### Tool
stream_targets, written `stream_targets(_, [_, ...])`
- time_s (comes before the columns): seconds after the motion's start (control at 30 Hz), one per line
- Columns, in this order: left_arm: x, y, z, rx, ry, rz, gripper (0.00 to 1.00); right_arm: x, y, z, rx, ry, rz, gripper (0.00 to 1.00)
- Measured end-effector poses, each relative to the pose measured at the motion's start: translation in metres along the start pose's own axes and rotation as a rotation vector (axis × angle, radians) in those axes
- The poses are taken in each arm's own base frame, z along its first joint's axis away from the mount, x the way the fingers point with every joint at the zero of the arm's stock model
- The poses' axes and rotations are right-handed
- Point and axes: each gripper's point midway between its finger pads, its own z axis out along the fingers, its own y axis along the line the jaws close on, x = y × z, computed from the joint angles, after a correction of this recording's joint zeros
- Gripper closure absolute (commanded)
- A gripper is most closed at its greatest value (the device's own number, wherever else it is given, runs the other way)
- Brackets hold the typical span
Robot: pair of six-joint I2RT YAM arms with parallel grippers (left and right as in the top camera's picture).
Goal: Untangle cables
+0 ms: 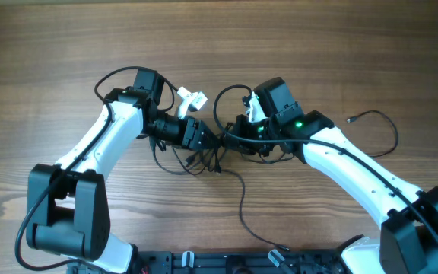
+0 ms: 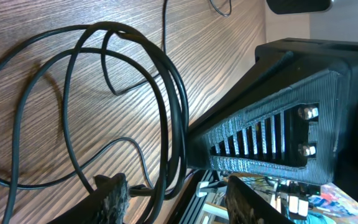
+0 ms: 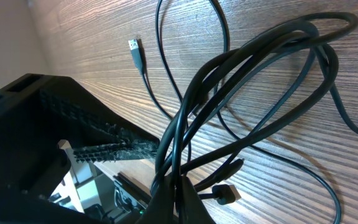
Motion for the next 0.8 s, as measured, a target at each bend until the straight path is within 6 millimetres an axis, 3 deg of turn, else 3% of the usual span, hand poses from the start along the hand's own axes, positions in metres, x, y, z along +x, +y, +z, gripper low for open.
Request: stream_targets(0.8, [-0.0037,0.0046,-0.0001,-0.025,-0.010,0.021,0.48,0.0004,0.0005,0.0000,-0.003,0.003,0.000,0.96])
